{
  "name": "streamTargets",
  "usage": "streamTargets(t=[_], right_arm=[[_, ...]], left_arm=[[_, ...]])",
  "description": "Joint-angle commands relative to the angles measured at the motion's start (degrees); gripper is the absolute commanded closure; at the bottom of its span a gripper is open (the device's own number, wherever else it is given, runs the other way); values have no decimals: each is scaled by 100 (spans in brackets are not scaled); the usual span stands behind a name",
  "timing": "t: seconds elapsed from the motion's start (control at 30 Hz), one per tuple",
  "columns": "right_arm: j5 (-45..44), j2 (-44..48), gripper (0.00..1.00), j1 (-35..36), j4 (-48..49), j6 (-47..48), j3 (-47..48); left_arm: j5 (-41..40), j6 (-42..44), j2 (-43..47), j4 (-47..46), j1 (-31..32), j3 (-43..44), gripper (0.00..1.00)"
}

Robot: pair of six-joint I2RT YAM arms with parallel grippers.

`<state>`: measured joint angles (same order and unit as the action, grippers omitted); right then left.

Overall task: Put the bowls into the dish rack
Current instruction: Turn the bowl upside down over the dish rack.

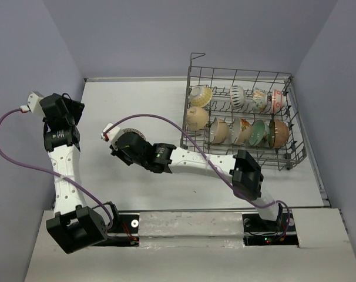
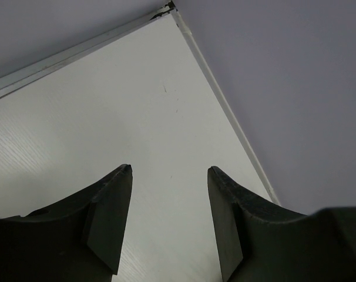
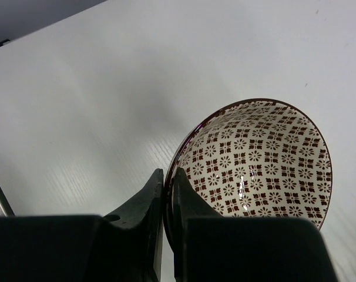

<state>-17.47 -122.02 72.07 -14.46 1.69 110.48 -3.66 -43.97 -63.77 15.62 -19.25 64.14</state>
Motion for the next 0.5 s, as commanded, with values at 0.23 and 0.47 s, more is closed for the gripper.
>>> streamTargets(t=[0.23,0.47], right_arm=[[-1,652,99,35,373,15,-105],[-870,1530,99,-88,374,226,-175]], left_arm=[[137,46,101,-331,-62,-86,40],[585,46,-4,-630,-36,-139,38]])
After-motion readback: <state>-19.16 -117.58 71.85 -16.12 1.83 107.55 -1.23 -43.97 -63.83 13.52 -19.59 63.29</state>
